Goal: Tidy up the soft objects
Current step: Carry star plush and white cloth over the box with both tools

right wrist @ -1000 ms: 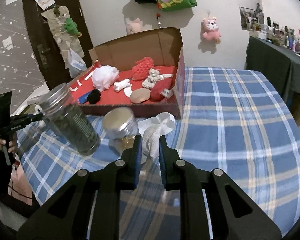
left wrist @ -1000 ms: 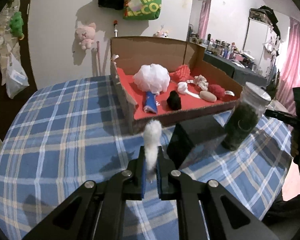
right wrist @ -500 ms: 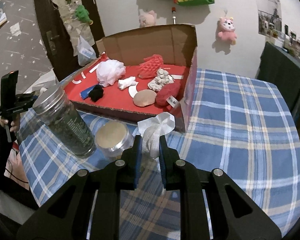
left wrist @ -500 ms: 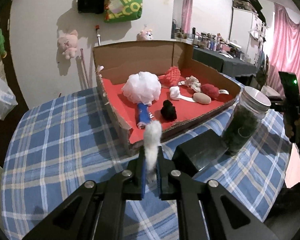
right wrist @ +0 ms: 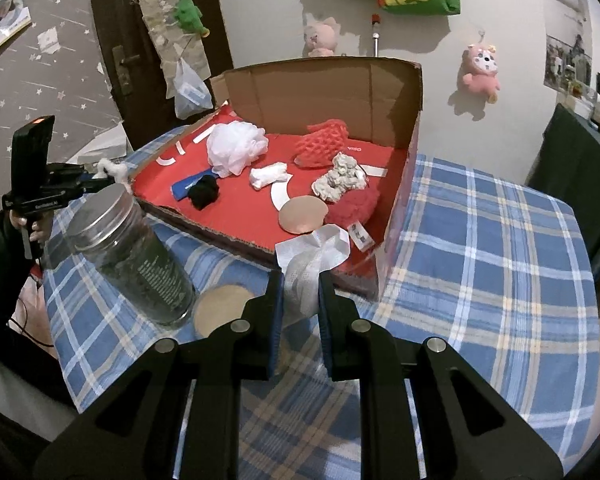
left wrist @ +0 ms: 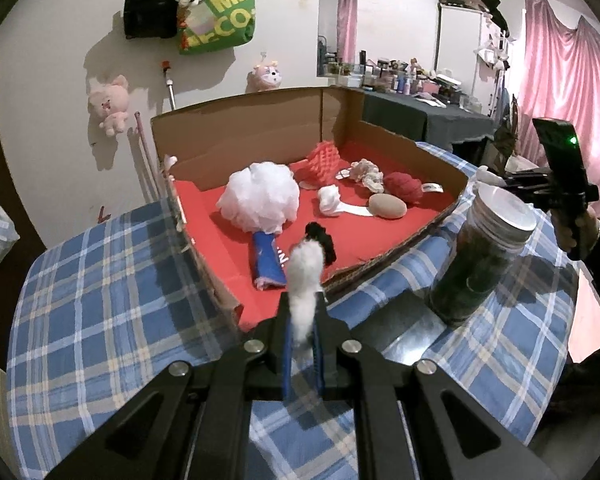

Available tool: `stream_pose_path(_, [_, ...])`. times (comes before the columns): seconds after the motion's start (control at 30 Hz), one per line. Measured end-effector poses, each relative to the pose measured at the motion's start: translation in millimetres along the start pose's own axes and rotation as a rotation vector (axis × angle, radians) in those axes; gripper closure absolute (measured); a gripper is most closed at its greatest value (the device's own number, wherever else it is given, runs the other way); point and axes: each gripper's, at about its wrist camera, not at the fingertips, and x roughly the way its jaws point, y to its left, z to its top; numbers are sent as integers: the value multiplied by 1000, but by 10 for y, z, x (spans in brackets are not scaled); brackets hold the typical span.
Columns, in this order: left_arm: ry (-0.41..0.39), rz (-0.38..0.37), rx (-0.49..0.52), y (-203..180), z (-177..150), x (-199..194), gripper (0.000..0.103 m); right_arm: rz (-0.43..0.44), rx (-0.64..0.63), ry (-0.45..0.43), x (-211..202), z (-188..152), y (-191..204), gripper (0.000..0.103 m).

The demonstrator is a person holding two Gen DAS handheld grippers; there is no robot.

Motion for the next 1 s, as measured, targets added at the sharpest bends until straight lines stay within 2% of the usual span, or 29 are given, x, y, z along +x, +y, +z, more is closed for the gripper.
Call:
stream_pose_path(0.3, [40,-48,51,-60,230,208,94,88,-26,66,257,237,-52,88])
stream_pose_path(0.63, [95,-110,130,-251,611,478,94,110,-195,185,626,562,185,88])
stream_pose_path(0.77, [142,-129,140,-343,765,692,94,123,-257,229,789,703,292,88])
stream_pose_path(1.0, [270,-154,108,-435,971,1150,94,189,-247,320,1116,951,310,88])
